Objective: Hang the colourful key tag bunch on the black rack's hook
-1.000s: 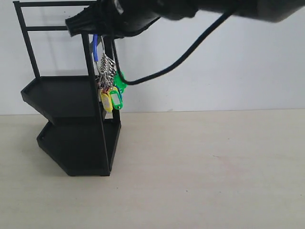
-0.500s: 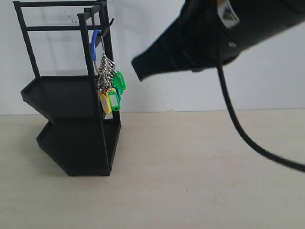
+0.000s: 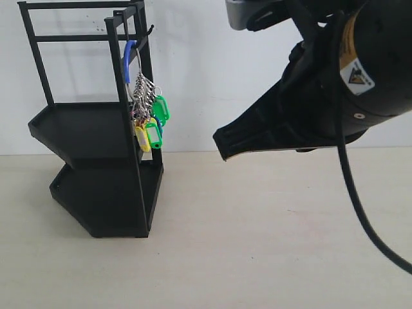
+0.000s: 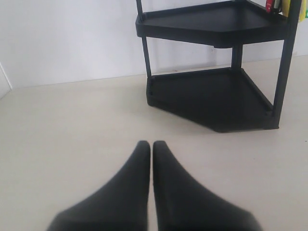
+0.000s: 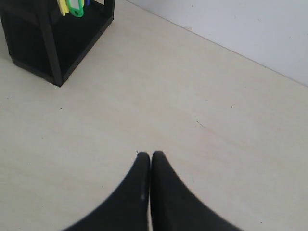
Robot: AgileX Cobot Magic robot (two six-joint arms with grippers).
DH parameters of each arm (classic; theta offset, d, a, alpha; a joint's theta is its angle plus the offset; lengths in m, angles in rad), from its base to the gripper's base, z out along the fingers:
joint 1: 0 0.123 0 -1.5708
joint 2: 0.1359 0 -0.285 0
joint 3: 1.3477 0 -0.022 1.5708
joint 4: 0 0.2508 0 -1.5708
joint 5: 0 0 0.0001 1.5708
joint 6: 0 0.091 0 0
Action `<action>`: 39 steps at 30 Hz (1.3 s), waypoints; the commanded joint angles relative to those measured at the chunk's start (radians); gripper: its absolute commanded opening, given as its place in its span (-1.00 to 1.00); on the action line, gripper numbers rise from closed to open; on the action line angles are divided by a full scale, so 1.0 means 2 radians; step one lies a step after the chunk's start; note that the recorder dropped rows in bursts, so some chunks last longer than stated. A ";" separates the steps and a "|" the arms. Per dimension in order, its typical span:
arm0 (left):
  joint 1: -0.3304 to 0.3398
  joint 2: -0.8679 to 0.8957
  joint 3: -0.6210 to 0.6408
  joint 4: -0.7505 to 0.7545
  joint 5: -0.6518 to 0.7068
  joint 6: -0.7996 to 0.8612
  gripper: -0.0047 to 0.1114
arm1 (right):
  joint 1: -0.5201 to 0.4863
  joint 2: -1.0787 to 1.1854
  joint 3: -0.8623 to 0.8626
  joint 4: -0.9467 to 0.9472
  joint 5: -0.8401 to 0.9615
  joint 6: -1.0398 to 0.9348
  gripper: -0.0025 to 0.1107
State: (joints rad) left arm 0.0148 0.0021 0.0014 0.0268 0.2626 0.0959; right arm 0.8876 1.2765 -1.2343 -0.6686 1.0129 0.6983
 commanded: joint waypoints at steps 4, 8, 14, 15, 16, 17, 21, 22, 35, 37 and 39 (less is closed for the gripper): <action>-0.001 -0.001 -0.001 -0.002 -0.004 0.001 -0.84 | 0.002 -0.005 0.000 -0.003 -0.008 0.001 -0.96; -0.001 -0.001 -0.001 -0.002 -0.004 0.001 -0.84 | 0.003 -0.005 0.000 -0.004 -0.011 0.001 -0.96; -0.001 -0.001 -0.001 -0.002 -0.004 0.001 -0.84 | 0.003 -0.006 0.000 -0.004 -0.008 0.000 -0.96; -0.001 -0.001 -0.001 -0.002 -0.004 0.001 -0.84 | 0.003 -0.006 0.000 -0.004 -0.008 0.000 -0.96; -0.001 -0.001 -0.001 -0.002 -0.004 0.001 -0.84 | 0.003 -0.006 0.000 -0.004 -0.009 0.000 -0.96; -0.001 -0.001 -0.001 -0.002 -0.004 0.001 -0.84 | 0.003 -0.006 0.000 -0.004 -0.011 0.000 -0.96; -0.001 -0.001 -0.001 -0.002 -0.004 0.001 -0.84 | 0.003 -0.011 0.000 -0.006 -0.013 0.001 -0.96; -0.001 -0.001 -0.001 -0.002 -0.004 0.001 -0.84 | 0.003 -0.016 0.000 -0.006 -0.013 0.001 -0.96; -0.001 -0.001 -0.001 -0.002 -0.004 0.001 -0.84 | -0.005 -0.191 0.059 -0.024 -0.013 0.026 -0.96; -0.001 -0.001 -0.001 -0.002 -0.004 0.001 -0.84 | -0.020 -0.243 0.102 -0.026 -0.054 0.026 -0.96; -0.001 -0.001 -0.001 -0.002 -0.005 0.001 -0.84 | -0.048 -0.293 0.158 -0.027 -0.103 0.026 -0.96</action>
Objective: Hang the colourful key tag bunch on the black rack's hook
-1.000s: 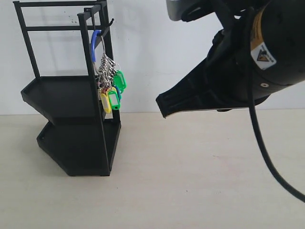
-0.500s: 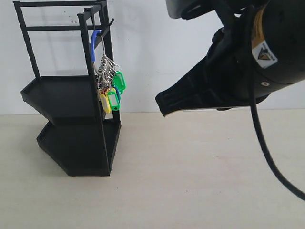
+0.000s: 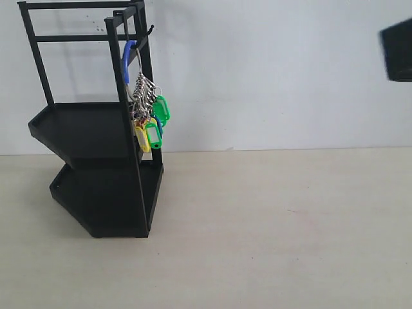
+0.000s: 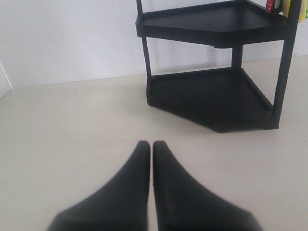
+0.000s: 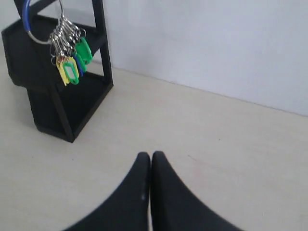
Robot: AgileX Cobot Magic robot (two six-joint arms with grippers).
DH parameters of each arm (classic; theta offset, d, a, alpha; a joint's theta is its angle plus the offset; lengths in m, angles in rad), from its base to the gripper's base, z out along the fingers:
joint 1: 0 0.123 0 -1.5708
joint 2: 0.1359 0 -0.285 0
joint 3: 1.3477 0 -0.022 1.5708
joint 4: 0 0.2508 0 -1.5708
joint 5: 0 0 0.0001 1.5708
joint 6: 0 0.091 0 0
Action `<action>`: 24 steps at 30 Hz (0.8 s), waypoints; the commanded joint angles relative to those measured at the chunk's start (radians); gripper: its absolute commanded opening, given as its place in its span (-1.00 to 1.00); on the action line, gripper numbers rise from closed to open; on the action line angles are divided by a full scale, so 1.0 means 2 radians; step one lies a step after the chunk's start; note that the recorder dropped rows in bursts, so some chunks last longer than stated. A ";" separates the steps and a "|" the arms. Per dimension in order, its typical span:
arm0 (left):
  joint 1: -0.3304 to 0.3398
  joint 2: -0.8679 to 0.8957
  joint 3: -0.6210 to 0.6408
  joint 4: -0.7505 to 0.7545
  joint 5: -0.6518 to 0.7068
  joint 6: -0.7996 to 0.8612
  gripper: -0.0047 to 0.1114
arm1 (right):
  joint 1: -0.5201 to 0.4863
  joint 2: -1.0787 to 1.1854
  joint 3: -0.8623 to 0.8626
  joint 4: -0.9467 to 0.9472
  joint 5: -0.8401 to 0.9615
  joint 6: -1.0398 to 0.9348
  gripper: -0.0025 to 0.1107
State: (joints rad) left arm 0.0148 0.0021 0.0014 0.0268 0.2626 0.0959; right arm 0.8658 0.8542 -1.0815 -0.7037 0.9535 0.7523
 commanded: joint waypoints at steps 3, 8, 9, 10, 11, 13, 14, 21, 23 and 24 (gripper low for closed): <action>-0.001 -0.001 -0.001 -0.002 -0.005 0.001 -0.84 | -0.095 -0.165 0.170 -0.009 -0.162 0.000 -0.96; -0.001 -0.001 -0.001 -0.002 -0.005 0.001 -0.84 | -0.248 -0.305 0.317 -0.008 -0.343 0.016 -0.96; -0.001 -0.001 -0.001 -0.002 -0.005 0.001 -0.84 | -0.278 -0.323 0.341 -0.008 -0.367 0.016 -0.96; -0.001 -0.001 -0.001 -0.002 -0.005 0.001 -0.84 | -0.305 -0.343 0.361 -0.009 -0.388 0.015 -0.96; -0.001 -0.001 -0.001 -0.002 -0.005 0.001 -0.84 | -0.327 -0.360 0.378 -0.009 -0.401 0.015 -0.96; -0.001 -0.001 -0.001 -0.002 -0.005 0.001 -0.84 | -0.358 -0.385 0.400 -0.006 -0.408 0.015 -0.96; -0.001 -0.001 -0.001 -0.002 -0.005 0.001 -0.84 | -0.371 -0.395 0.409 -0.001 -0.408 0.015 -0.96; -0.001 -0.001 -0.001 -0.002 -0.005 0.001 -0.84 | -0.388 -0.415 0.425 0.021 -0.406 0.015 -0.96; -0.001 -0.001 -0.001 -0.002 -0.005 0.001 -0.84 | -0.388 -0.415 0.425 0.021 -0.406 0.015 -0.96; -0.001 -0.001 -0.001 -0.002 -0.005 0.001 -0.84 | -0.388 -0.415 0.425 0.022 -0.406 0.015 -0.96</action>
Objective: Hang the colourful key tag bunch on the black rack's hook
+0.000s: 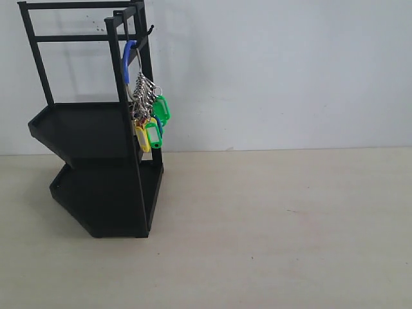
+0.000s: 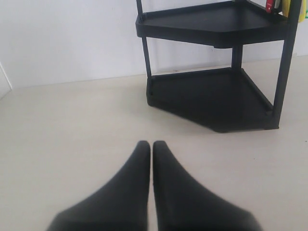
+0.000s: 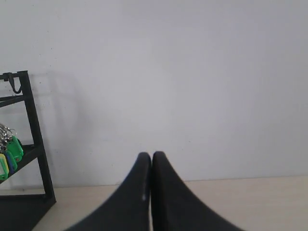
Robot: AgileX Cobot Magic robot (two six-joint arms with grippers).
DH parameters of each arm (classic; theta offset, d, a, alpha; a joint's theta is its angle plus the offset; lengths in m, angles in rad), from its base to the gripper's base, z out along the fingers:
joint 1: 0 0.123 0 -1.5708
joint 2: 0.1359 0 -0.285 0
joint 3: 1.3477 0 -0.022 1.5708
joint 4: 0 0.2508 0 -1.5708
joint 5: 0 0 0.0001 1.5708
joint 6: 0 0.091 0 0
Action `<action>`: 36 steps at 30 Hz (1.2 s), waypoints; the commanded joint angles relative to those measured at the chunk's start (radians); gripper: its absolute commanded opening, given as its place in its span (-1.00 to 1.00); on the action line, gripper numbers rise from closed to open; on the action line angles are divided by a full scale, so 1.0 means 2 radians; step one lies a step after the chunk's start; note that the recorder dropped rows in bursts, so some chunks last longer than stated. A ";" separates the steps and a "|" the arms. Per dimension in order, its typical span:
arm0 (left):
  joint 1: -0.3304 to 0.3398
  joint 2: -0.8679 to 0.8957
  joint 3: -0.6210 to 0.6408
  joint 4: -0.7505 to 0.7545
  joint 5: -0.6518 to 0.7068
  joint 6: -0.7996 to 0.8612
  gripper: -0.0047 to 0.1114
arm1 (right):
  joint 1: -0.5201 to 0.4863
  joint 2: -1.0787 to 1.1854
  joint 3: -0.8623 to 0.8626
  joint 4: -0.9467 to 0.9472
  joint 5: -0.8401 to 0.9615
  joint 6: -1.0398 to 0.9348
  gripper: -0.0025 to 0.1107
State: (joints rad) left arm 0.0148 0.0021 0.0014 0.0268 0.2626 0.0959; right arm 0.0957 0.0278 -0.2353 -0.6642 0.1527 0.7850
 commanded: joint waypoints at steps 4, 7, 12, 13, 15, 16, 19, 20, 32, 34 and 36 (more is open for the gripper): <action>-0.001 -0.001 -0.001 -0.002 -0.005 0.001 -0.84 | -0.003 -0.002 0.002 0.016 -0.001 -0.015 -0.96; -0.001 -0.001 -0.001 -0.002 -0.005 0.001 -0.84 | -0.003 -0.002 0.002 0.109 0.014 -0.112 -0.96; -0.001 -0.001 -0.001 -0.002 -0.005 0.001 -0.84 | -0.003 -0.002 0.002 0.327 0.034 -0.408 -0.96; -0.001 -0.001 -0.001 -0.002 -0.005 0.001 -0.84 | -0.003 -0.002 0.002 0.354 0.034 -0.437 -0.96; -0.001 -0.001 -0.001 -0.002 -0.004 0.001 -0.84 | -0.003 -0.002 0.002 0.375 0.034 -0.462 -0.96; -0.001 -0.001 -0.001 -0.002 -0.004 0.001 -0.84 | -0.003 -0.002 0.002 0.375 0.034 -0.461 -0.96; -0.001 -0.001 -0.001 -0.002 -0.004 0.001 -0.84 | -0.003 -0.002 0.002 0.366 0.037 -0.440 -0.96; -0.001 -0.001 -0.001 -0.002 -0.004 0.001 -0.84 | -0.003 -0.002 0.002 0.355 0.040 -0.423 -0.96; -0.001 -0.001 -0.001 -0.002 -0.004 0.001 -0.84 | -0.003 -0.002 0.055 0.312 0.054 -0.347 -0.96; -0.001 -0.001 -0.001 -0.002 -0.004 0.001 -0.84 | -0.003 -0.002 0.078 0.326 0.043 -0.354 -0.96; -0.001 -0.001 -0.001 -0.002 -0.004 0.001 -0.84 | -0.003 -0.002 0.103 0.327 0.030 -0.354 -0.96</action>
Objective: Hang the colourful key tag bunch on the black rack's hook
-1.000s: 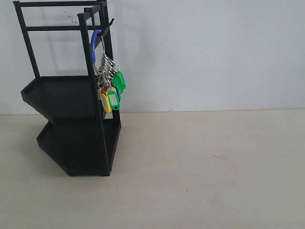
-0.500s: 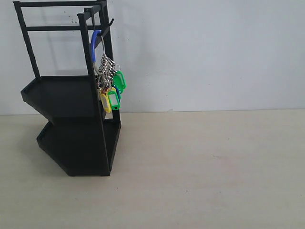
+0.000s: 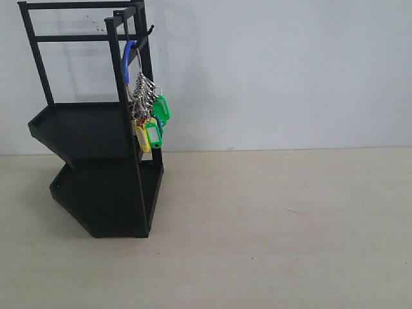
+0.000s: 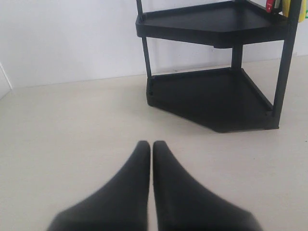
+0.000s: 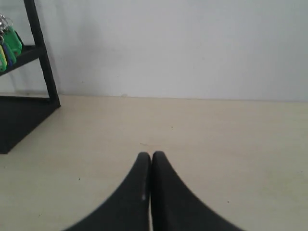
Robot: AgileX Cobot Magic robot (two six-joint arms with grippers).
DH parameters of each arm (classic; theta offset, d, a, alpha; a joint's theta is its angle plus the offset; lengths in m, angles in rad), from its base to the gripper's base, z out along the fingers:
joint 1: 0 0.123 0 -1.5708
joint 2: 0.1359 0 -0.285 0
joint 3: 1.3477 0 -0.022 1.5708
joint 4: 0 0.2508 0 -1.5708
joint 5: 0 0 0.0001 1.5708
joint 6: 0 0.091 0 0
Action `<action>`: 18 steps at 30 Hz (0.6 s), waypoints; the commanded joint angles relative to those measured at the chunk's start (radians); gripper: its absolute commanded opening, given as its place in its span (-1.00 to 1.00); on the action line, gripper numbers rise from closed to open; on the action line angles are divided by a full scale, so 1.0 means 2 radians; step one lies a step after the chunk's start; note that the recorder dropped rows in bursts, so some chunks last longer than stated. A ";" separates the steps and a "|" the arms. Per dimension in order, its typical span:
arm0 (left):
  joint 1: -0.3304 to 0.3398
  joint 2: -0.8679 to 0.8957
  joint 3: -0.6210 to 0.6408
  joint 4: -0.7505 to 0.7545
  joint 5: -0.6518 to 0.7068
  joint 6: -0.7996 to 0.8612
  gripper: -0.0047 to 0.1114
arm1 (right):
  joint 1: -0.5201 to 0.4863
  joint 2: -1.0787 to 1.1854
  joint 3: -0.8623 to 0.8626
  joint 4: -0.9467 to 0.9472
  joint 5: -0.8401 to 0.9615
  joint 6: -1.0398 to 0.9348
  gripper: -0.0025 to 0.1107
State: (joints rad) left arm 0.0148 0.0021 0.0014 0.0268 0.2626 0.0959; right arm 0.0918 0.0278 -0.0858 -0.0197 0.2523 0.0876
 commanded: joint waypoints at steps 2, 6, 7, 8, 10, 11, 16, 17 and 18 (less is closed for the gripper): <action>-0.001 -0.001 -0.001 -0.002 -0.003 0.001 -0.84 | -0.001 -0.002 0.043 0.005 -0.041 -0.006 -0.96; -0.001 -0.001 -0.001 -0.002 -0.003 0.001 -0.84 | -0.001 -0.002 0.043 0.005 0.000 -0.006 -0.96; -0.001 -0.001 -0.001 -0.002 -0.003 0.001 -0.84 | -0.001 -0.002 0.043 0.004 0.009 -0.006 -0.96; -0.001 -0.001 -0.001 -0.002 -0.003 0.001 -0.84 | -0.001 -0.002 0.043 0.003 0.024 -0.008 -0.96; -0.001 -0.001 -0.001 -0.002 -0.004 0.001 -0.84 | -0.001 -0.005 0.043 0.002 0.038 -0.023 -0.96; -0.001 -0.001 -0.001 -0.002 -0.004 0.001 -0.84 | -0.002 -0.009 0.043 0.002 0.040 -0.026 -0.96; -0.001 -0.001 -0.001 -0.002 -0.004 0.001 -0.84 | -0.023 -0.014 0.043 0.002 0.045 -0.036 -0.96; -0.001 -0.001 -0.001 -0.002 -0.004 0.001 -0.84 | -0.027 -0.014 0.043 0.003 0.045 -0.036 -0.96; -0.001 -0.001 -0.001 -0.002 -0.004 0.001 -0.84 | -0.029 -0.014 0.043 0.003 0.045 -0.036 -0.96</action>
State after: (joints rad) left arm 0.0148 0.0021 0.0014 0.0268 0.2626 0.0959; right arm 0.0497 0.0067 0.0012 -0.0117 0.3399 0.0271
